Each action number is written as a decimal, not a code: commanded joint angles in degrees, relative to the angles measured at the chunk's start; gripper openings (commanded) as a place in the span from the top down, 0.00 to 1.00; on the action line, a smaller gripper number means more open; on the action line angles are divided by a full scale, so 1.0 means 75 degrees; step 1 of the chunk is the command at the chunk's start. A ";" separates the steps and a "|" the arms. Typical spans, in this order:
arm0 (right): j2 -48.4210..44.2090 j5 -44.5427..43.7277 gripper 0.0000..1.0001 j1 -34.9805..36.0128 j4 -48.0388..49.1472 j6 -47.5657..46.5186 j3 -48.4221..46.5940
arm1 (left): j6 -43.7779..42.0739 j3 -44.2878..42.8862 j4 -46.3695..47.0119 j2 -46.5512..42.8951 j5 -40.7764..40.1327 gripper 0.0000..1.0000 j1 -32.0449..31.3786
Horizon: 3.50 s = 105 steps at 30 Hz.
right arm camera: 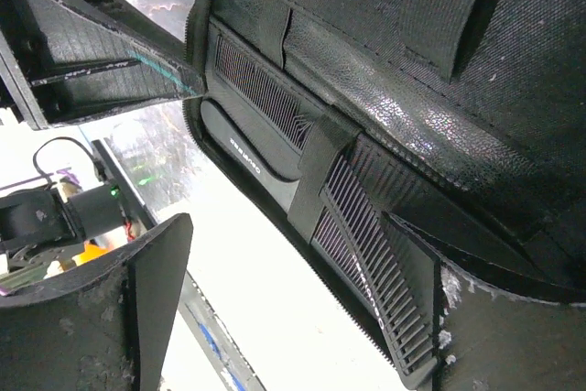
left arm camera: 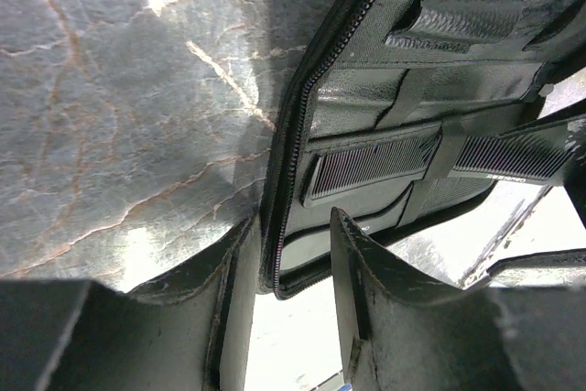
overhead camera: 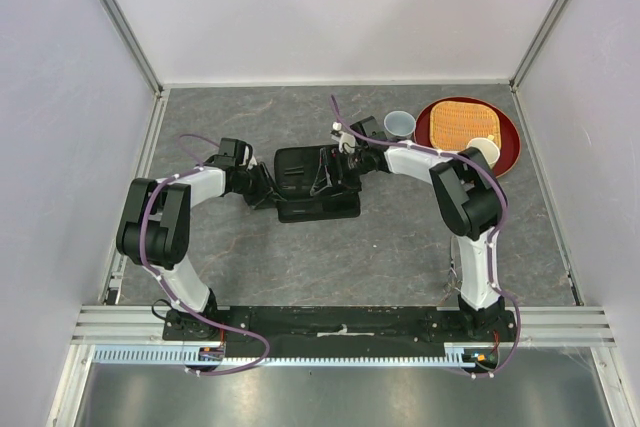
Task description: Sort the hair-cutting tools
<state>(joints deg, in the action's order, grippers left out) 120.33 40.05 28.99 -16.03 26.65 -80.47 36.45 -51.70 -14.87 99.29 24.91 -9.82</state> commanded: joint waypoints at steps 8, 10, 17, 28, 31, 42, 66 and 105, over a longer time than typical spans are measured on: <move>-0.0505 -0.2972 0.07 -0.0245 -0.1436 -0.0531 0.0463 | -0.0160 -0.0056 -0.0138 0.0262 -0.0368 0.57 -0.0202; -0.0633 -0.3207 0.07 -0.0256 -0.1495 -0.0461 0.0451 | -0.0149 -0.0056 -0.0138 0.0262 -0.0356 0.57 -0.0190; -0.1395 -0.4354 0.17 -0.0280 -0.1741 -0.0484 0.0370 | -0.0137 0.0015 -0.0126 0.0145 -0.0403 0.57 -0.0202; -0.2076 -0.5903 0.49 -0.0268 -0.1285 -0.0296 0.0498 | -0.0114 0.0015 -0.0290 -0.0640 -0.1199 0.57 -0.0202; -0.1795 -0.5961 0.53 -0.0280 -0.1062 -0.0284 0.0440 | -0.0090 -0.0055 -0.0290 -0.0781 -0.1200 0.57 -0.0202; -0.0941 -0.5657 0.54 -0.0268 0.0098 -0.0343 0.0241 | -0.0242 -0.0091 -0.0325 -0.1109 -0.1446 0.57 -0.0190; -0.1582 -0.5837 0.49 -0.0010 -0.0191 0.0406 0.1014 | -0.0664 -0.0653 -0.0958 -0.1402 -0.1774 0.57 0.0056; -0.6165 -0.5564 0.32 -0.3831 -0.3992 0.2329 0.5384 | -0.1367 -0.0407 -0.0806 -0.2129 -0.1633 0.35 0.0208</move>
<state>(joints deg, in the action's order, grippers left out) 74.24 -8.47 0.25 -47.64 44.47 -42.63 28.73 -55.07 -22.61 82.61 12.16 -8.69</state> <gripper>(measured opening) 0.709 0.654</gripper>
